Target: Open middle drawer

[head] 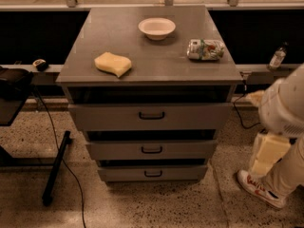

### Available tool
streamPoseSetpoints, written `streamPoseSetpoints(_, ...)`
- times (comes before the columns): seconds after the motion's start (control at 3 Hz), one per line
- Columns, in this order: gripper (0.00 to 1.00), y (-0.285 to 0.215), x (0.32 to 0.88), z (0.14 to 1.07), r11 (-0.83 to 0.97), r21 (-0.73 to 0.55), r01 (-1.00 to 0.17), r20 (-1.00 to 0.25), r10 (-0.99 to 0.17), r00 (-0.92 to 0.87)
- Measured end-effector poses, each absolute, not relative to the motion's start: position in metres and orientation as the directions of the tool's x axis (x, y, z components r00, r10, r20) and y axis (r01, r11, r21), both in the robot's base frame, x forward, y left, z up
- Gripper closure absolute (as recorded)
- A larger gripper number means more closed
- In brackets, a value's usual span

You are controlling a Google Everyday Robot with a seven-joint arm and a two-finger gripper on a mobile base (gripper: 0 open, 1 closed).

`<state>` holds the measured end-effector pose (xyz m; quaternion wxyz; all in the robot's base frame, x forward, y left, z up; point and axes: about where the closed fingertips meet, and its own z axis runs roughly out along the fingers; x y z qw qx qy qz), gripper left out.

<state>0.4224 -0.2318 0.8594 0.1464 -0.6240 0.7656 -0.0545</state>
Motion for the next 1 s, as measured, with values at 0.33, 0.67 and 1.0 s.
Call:
streamPoseSetpoints(0.33, 0.0, -0.232, 0.419, 0.825, 0.212, -0.271, -0.939, -0.154, -0.972, -0.175)
streamPoseSetpoints(0.67, 0.0, -0.236, 0.42, 0.82, 0.234, -0.219, -0.947, -0.236, -0.955, -0.182)
streamPoseSetpoints(1.0, 0.0, -0.212, 0.411, 0.773, 0.205, -0.131, -0.97, -0.404, -0.904, -0.137)
